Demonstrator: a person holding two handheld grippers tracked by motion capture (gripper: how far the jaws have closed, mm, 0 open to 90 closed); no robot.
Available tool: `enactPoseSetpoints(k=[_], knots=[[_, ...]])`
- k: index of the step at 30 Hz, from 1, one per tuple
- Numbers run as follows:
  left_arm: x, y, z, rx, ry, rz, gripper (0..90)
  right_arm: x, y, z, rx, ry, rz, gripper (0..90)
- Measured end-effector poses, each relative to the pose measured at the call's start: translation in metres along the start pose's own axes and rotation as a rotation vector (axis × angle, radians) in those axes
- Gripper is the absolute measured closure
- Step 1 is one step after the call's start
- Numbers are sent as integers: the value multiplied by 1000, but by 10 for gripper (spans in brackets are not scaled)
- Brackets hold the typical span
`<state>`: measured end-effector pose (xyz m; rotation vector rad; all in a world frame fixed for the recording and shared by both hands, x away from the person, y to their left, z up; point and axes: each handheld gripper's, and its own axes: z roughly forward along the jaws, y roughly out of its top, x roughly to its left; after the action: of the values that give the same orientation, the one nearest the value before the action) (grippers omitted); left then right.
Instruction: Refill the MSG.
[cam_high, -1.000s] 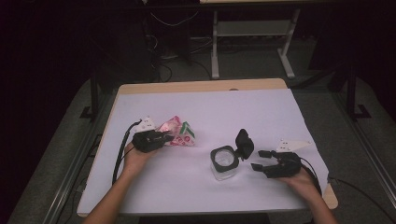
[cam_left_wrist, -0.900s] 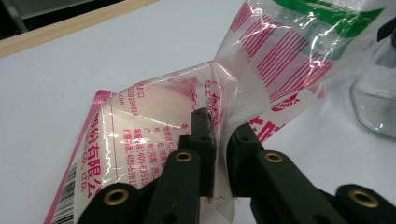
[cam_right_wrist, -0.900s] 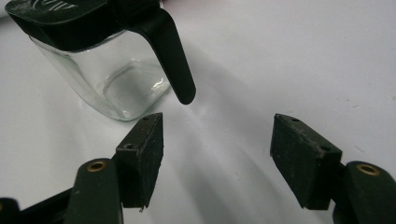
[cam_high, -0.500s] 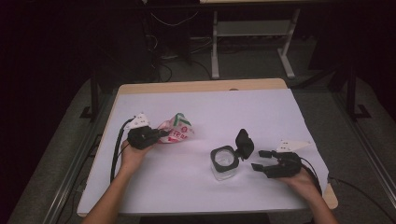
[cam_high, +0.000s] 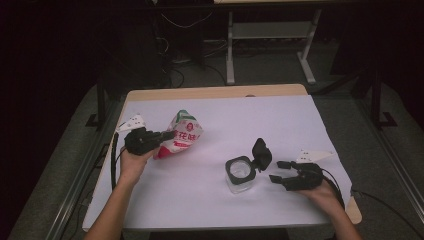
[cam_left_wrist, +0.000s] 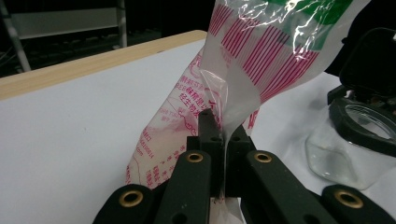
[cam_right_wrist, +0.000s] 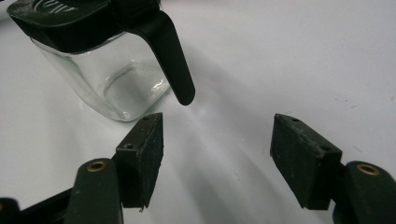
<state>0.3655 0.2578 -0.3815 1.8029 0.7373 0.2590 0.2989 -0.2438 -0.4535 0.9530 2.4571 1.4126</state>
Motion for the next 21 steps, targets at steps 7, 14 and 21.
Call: enactPoseSetpoints(k=[7, 14, 21], knots=[[-3, 5, -8, -17, -23, -23, 900, 2, 0, -3, -5, -4, -2, 343], [-12, 9, -16, -20, -54, -27, 900, 10, 0, -12, -15, -15, 5, 342], [-17, 12, -22, -21, -84, -36, 900, 32, -10, -32, -20, 0, 11, 535]])
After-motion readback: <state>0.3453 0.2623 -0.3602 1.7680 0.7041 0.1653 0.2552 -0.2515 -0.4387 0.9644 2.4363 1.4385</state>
